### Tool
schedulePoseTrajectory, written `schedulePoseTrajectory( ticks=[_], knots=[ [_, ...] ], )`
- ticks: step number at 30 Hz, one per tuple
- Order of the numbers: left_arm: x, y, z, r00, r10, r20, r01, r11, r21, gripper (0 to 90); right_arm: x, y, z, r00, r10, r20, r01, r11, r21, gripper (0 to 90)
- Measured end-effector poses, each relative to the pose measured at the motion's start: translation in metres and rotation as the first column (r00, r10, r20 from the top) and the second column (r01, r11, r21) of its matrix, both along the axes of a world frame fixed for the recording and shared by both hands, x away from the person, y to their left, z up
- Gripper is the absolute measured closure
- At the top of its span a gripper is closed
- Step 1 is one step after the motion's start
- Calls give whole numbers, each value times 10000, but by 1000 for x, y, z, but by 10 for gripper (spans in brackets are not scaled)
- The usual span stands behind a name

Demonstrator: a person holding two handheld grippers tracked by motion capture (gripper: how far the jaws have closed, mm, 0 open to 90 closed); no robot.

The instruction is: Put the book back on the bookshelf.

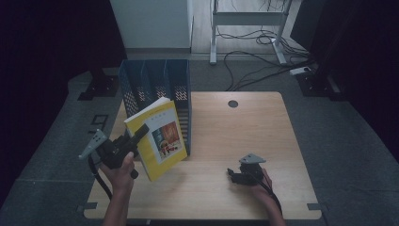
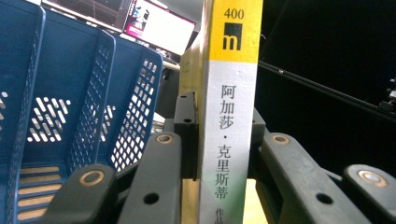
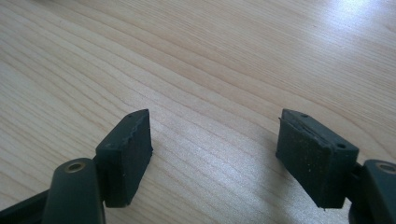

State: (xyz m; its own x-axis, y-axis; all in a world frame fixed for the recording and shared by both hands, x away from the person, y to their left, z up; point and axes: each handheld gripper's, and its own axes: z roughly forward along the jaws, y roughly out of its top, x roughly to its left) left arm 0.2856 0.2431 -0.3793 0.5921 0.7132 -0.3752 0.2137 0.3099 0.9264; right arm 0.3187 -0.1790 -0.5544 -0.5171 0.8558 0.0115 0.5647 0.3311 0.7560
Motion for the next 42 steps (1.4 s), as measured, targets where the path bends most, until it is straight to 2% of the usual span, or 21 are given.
schedulePoseTrajectory(
  ticks=[6, 17, 28, 42],
  knots=[
    [5, -2, 4, 9997, 242, 56, -242, 9997, 41, 757, 0, 0, 0, 10000, -45, 6, 45, 10000, -12, 257],
    [16, -4, 20, 9983, 557, 190, -558, 9984, 30, 757, -1, 1, 0, 9999, -170, 2, 170, 9999, -20, 258],
    [27, -5, 22, 9970, 771, 107, -770, 9970, -75, 756, -1, 1, 0, 9998, -185, -13, 185, 9998, -8, 256],
    [45, -11, 25, 9949, 1011, -52, -1011, 9949, 55, 756, -1, 1, 0, 9998, -191, -23, 191, 9998, 3, 255]
  ],
)
